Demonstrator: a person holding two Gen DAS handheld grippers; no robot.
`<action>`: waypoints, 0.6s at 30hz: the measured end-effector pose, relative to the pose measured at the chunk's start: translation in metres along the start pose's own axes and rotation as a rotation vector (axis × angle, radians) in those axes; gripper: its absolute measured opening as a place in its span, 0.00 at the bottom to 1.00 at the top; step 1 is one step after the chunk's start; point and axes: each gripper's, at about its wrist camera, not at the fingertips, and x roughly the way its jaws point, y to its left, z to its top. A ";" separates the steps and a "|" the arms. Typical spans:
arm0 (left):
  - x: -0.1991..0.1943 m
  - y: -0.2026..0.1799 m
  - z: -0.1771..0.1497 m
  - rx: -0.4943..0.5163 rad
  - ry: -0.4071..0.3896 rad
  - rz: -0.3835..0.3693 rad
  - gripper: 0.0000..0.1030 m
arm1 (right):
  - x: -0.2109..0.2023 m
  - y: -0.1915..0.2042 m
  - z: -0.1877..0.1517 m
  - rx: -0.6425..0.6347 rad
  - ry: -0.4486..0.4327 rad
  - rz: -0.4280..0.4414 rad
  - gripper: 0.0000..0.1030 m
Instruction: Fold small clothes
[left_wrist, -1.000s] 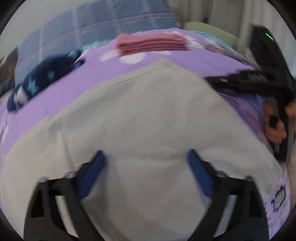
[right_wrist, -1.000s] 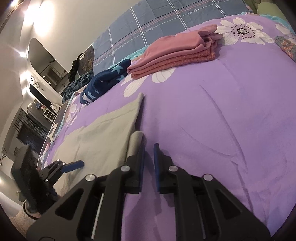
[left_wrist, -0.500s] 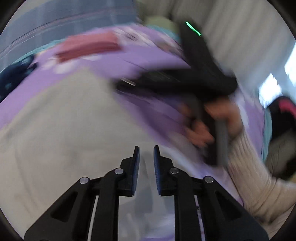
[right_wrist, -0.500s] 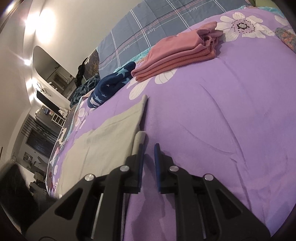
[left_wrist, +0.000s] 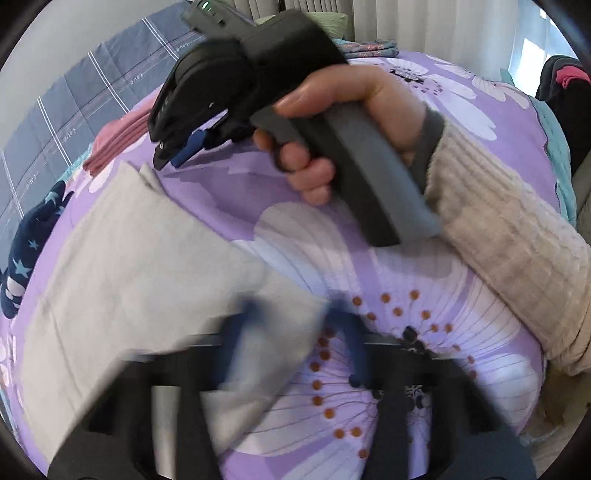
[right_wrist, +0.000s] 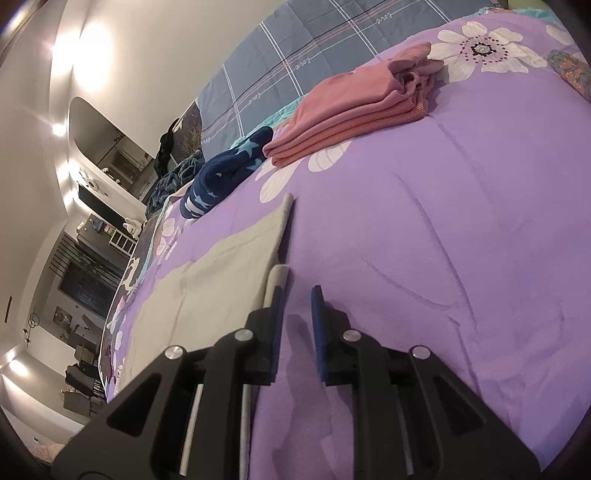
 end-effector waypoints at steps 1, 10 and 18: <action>-0.004 0.006 -0.001 -0.022 -0.002 -0.005 0.08 | 0.001 -0.001 0.001 -0.001 0.001 0.001 0.16; -0.055 0.068 -0.019 -0.175 -0.107 -0.001 0.08 | 0.006 0.003 0.001 -0.007 0.019 0.059 0.25; -0.053 0.065 -0.024 -0.192 -0.134 -0.076 0.08 | 0.023 0.013 0.013 0.026 0.088 0.031 0.48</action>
